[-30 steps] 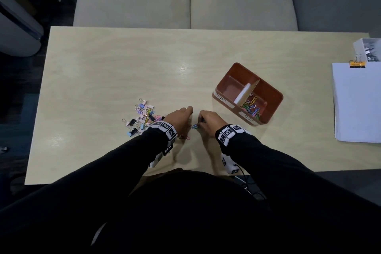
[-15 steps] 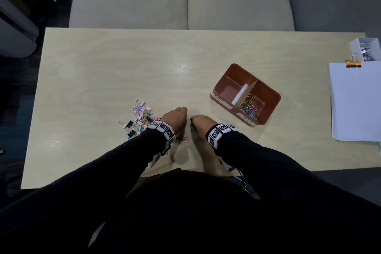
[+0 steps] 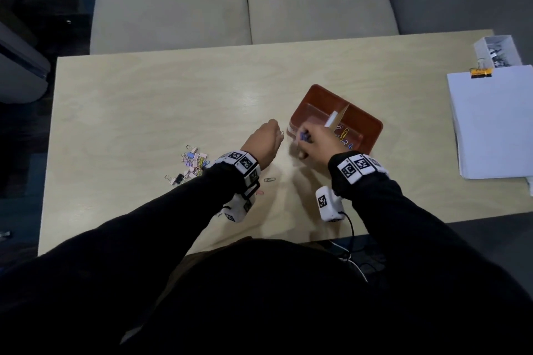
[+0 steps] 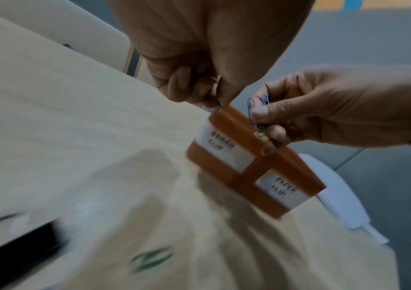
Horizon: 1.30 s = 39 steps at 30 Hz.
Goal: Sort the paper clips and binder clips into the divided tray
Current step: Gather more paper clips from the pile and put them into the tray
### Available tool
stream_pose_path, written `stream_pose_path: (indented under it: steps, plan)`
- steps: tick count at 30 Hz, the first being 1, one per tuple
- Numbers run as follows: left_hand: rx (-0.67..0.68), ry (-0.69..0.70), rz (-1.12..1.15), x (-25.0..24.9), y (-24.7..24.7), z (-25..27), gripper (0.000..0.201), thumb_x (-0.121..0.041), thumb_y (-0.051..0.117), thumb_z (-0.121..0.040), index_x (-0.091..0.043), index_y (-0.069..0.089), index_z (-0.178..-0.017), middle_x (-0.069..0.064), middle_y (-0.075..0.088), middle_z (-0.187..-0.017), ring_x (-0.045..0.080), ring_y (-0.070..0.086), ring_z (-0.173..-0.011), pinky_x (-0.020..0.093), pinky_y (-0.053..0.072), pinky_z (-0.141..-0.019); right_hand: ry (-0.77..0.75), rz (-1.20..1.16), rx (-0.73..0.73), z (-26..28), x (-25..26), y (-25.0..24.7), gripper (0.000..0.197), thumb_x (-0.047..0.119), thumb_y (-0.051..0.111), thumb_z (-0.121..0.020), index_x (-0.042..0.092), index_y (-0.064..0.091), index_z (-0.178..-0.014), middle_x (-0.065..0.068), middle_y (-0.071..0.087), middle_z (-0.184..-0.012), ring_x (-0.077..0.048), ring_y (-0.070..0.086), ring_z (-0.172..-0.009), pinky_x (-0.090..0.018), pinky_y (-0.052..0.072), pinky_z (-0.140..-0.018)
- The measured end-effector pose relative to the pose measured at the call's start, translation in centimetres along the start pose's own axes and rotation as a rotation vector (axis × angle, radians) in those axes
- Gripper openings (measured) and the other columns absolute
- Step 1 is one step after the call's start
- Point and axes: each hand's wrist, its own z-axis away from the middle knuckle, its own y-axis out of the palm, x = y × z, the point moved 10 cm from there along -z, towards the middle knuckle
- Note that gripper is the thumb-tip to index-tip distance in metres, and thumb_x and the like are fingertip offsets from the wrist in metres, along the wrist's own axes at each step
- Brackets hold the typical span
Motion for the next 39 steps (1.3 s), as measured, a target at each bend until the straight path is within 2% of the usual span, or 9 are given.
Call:
stream_pose_path:
  steps: [6,11,15,17,19,23,26,31,39]
  plan:
    - [0.044,0.096,-0.059,-8.4,1.1,-2.6,0.018,-0.018,0.051,-0.095,-0.001,0.054,-0.102,0.018,0.063,-0.102,0.034,0.058,-0.093,0.034,0.041,-0.075,0.130,0.003,-0.262,1.1,-5.4,-7.7,0.011,0.022,0.065,-0.084,0.022,0.057,-0.076,-0.001,0.069,-0.073,-0.021,0.068,-0.073,-0.034,0.054,-0.071]
    - [0.135,0.124,-0.150,-13.6,4.5,-4.1,0.024,-0.021,0.049,-0.097,-0.003,0.055,-0.114,0.018,0.065,-0.104,0.036,0.064,-0.094,0.041,0.052,-0.080,0.246,0.116,-0.405,2.6,-8.5,-10.5,0.009,0.009,0.056,-0.086,0.007,0.064,-0.083,-0.010,0.068,-0.084,-0.029,0.062,-0.084,-0.033,0.048,-0.074]
    - [0.162,0.117,-0.250,-15.2,6.7,-4.6,0.027,-0.016,0.042,-0.100,-0.004,0.055,-0.120,0.018,0.059,-0.123,0.033,0.057,-0.115,0.032,0.039,-0.075,0.334,0.106,-0.449,3.5,-10.3,-10.7,0.012,0.008,0.052,-0.088,0.012,0.059,-0.078,-0.010,0.064,-0.083,-0.031,0.062,-0.084,-0.029,0.043,-0.068]
    - [0.184,0.153,-0.258,-15.7,7.8,-4.7,0.028,-0.012,0.044,-0.097,-0.003,0.056,-0.121,0.017,0.058,-0.123,0.030,0.049,-0.124,0.031,0.038,-0.089,0.353,0.103,-0.436,3.7,-10.8,-10.5,0.011,0.008,0.055,-0.088,0.015,0.058,-0.080,-0.013,0.067,-0.092,-0.032,0.063,-0.086,-0.028,0.042,-0.068]
    - [0.214,0.186,-0.275,-15.8,8.5,-4.7,0.029,-0.010,0.049,-0.094,-0.004,0.056,-0.121,0.017,0.058,-0.123,0.029,0.049,-0.123,0.031,0.032,-0.104,0.373,0.104,-0.412,3.8,-11.3,-10.1,0.006,0.009,0.057,-0.088,0.014,0.062,-0.088,-0.015,0.068,-0.101,-0.032,0.064,-0.091,-0.027,0.043,-0.071]
    - [0.174,0.213,-0.244,-15.8,8.0,-4.3,0.033,-0.005,0.049,-0.092,-0.004,0.053,-0.125,0.016,0.059,-0.123,0.030,0.050,-0.120,0.029,0.035,-0.097,0.365,0.134,-0.397,4.2,-11.3,-9.8,0.014,0.014,0.056,-0.091,0.012,0.064,-0.102,-0.018,0.067,-0.107,-0.034,0.064,-0.097,-0.031,0.045,-0.076]
    - [0.118,0.200,-0.193,-15.0,6.7,-4.0,0.036,0.000,0.047,-0.091,-0.009,0.055,-0.125,0.013,0.062,-0.121,0.027,0.056,-0.114,0.027,0.041,-0.085,0.320,0.129,-0.420,4.5,-10.3,-9.8,0.013,0.014,0.057,-0.090,0.015,0.064,-0.101,-0.015,0.068,-0.105,-0.033,0.064,-0.096,-0.037,0.053,-0.082]
    - [0.088,0.152,-0.127,-11.0,4.2,-3.1,0.033,-0.007,0.051,-0.090,-0.013,0.059,-0.121,0.012,0.067,-0.113,0.029,0.062,-0.104,0.037,0.052,-0.087,0.145,0.161,-0.461,4.2,-6.0,-8.4,0.011,0.015,0.055,-0.090,0.019,0.063,-0.097,-0.006,0.067,-0.104,-0.028,0.063,-0.096,-0.043,0.054,-0.079]
    - [0.039,-0.034,-0.192,2.2,0.1,0.3,0.027,-0.010,0.043,-0.094,-0.018,0.062,-0.111,0.009,0.064,-0.110,0.029,0.060,-0.102,0.040,0.049,-0.088,-0.130,0.289,-0.168,2.2,1.7,1.7,0.013,0.016,0.054,-0.093,0.018,0.061,-0.103,-0.003,0.065,-0.106,-0.023,0.063,-0.092,-0.035,0.052,-0.080]
